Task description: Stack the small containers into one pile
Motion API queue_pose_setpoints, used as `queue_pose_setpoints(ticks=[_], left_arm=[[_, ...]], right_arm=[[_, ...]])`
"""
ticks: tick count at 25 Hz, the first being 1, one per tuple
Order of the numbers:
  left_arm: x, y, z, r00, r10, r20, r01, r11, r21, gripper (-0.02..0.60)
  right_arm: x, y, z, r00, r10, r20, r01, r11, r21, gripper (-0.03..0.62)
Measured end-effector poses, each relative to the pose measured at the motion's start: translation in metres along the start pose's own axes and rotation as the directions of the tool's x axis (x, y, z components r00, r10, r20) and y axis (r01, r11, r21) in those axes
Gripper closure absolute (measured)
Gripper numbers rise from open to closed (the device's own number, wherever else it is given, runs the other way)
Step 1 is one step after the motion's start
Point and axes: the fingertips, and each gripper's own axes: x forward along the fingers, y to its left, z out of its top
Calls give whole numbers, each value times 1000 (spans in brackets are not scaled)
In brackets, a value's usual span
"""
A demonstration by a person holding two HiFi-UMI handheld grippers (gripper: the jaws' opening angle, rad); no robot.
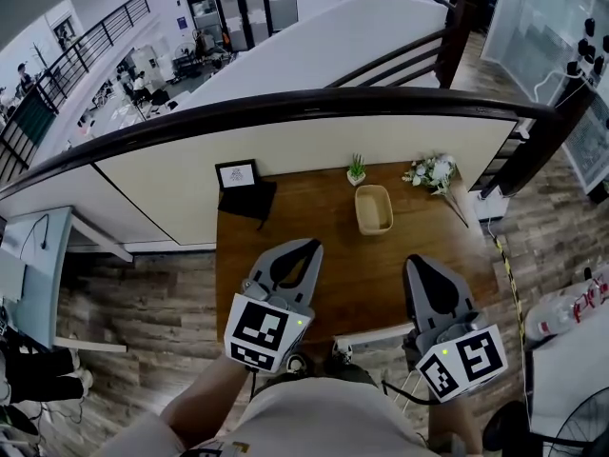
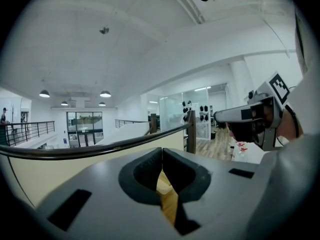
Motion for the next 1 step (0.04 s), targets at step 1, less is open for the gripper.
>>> queue_pose_setpoints(ticks=[1], left_arm=[[-1,0,0,1000,4,-2,-4,1000,10,574]], right_arm=[[0,1,0,1000,-2,0,2,1000,-3,591]])
